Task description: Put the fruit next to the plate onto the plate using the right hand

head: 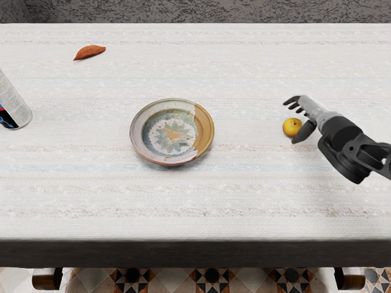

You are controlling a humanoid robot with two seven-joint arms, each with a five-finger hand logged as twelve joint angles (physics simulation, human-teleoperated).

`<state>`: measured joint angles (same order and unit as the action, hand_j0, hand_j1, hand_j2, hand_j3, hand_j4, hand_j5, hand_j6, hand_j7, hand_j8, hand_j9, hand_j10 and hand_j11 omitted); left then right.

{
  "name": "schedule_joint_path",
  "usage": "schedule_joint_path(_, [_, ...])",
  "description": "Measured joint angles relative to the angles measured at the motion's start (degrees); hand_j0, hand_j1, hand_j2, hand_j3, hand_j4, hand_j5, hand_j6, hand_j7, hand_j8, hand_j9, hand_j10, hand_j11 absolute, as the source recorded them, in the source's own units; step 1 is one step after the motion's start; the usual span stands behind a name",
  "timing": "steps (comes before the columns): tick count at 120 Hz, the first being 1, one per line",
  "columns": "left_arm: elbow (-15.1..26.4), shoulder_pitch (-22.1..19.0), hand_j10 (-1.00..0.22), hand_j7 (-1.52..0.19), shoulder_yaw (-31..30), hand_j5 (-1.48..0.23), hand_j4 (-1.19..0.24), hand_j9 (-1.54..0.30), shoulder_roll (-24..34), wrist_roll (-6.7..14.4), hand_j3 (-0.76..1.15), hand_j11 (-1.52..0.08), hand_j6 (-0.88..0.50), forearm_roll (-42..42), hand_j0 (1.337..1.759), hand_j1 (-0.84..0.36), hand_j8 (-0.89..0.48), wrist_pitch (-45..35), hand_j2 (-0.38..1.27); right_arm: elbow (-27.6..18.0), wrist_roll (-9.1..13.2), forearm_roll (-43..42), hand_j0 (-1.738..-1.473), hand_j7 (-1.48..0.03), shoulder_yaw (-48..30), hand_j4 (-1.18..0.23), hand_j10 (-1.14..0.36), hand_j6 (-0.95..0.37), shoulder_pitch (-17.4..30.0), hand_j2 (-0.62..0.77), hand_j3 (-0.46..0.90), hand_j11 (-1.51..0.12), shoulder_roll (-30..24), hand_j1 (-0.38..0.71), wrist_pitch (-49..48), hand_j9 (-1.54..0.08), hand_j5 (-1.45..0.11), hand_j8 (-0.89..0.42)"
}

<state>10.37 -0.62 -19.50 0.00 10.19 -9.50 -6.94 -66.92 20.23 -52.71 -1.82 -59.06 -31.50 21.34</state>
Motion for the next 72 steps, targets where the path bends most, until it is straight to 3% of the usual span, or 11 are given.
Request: schedule_joint_path(72, [0.0, 0.0, 0.00, 0.00, 0.0, 0.00, 0.00, 0.00, 0.0, 0.0, 0.00, 0.00, 0.00, 0.0, 1.658, 0.35, 0.00, 0.0, 0.00, 1.1, -0.2, 0.2, -1.658, -0.49, 0.1, -0.38, -0.38, -0.38, 0.2, -0.07, 0.00, -0.49, 0.7, 0.10, -0.3, -0.49, -0.49, -0.38])
